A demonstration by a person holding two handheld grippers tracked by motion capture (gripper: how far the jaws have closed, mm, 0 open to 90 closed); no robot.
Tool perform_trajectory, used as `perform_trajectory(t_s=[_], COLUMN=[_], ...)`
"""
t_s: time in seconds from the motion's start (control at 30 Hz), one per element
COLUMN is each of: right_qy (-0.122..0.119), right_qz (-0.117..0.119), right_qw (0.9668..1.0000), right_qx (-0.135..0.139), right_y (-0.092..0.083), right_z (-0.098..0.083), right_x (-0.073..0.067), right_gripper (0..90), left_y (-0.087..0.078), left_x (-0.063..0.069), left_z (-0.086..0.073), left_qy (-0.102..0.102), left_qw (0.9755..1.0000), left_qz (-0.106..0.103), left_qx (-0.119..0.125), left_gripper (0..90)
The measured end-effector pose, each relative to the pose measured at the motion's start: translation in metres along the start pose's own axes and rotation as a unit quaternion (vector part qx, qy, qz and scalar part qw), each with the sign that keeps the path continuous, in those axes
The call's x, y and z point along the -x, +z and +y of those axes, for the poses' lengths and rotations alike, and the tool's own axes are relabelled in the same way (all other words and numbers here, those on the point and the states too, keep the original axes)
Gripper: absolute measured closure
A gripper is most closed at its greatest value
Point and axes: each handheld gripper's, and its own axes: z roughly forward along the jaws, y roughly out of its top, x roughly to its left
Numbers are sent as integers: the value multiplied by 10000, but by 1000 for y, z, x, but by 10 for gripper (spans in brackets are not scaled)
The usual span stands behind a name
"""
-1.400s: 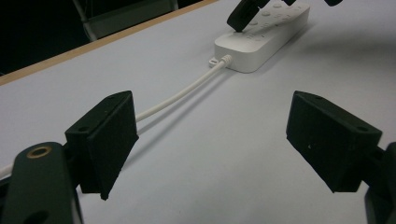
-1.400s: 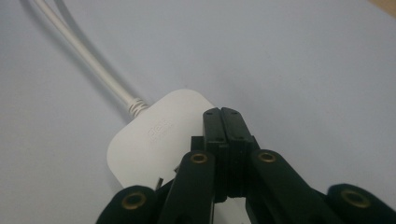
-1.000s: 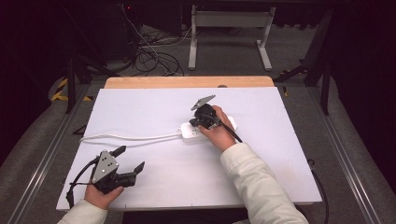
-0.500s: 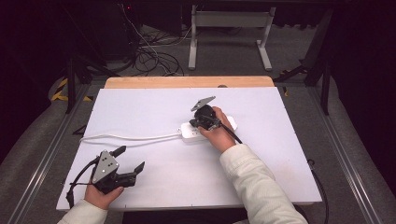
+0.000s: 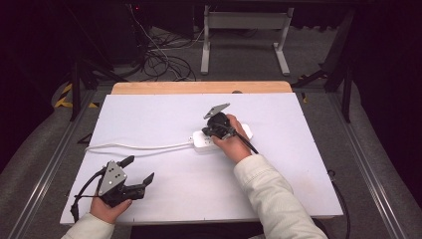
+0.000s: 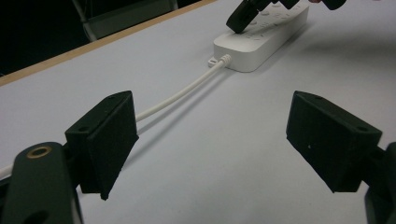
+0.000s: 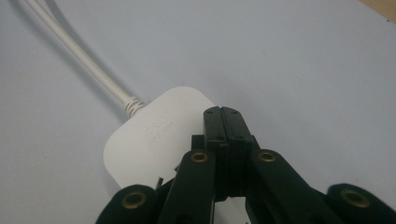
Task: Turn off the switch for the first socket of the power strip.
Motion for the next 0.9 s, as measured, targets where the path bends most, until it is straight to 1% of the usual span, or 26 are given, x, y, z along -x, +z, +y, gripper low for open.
perform_trajectory(t_s=[0.1,0.2,0.3,0.5,0.63,0.67,0.73,0.87,0.9], right_qy=[-14,7,-21,16,18,27,53,30,35], right_qz=[15,-22,-61,-46,-93,-127,-118,-156,-128], right_qw=[10000,10000,10000,10000,9999,9999,9999,9999,9999], right_qx=[-6,-25,-35,-41,-65,-69,-49,-54,-55], right_y=[0,0,0,0,-1,-2,-2,-2,-2], right_z=[0,0,1,0,0,-2,-2,-2,-2], right_x=[0,-1,-2,-2,-2,-1,0,-1,-1], right_gripper=[900,900,900,900,900,900,900,900,900], left_y=[0,0,0,0,0,0,0,1,1], left_x=[0,0,0,0,0,0,0,1,1], left_z=[0,0,0,0,0,0,0,0,0], left_qy=[0,2,10,1,17,15,14,-21,-19], left_qw=[10000,10000,10000,10000,10000,10000,10000,10000,10000], left_qz=[0,-1,-5,-1,-5,-7,-5,-28,-28], left_qx=[1,1,-5,1,1,2,-2,-4,-11], left_gripper=[166,166,166,166,166,166,166,166,166])
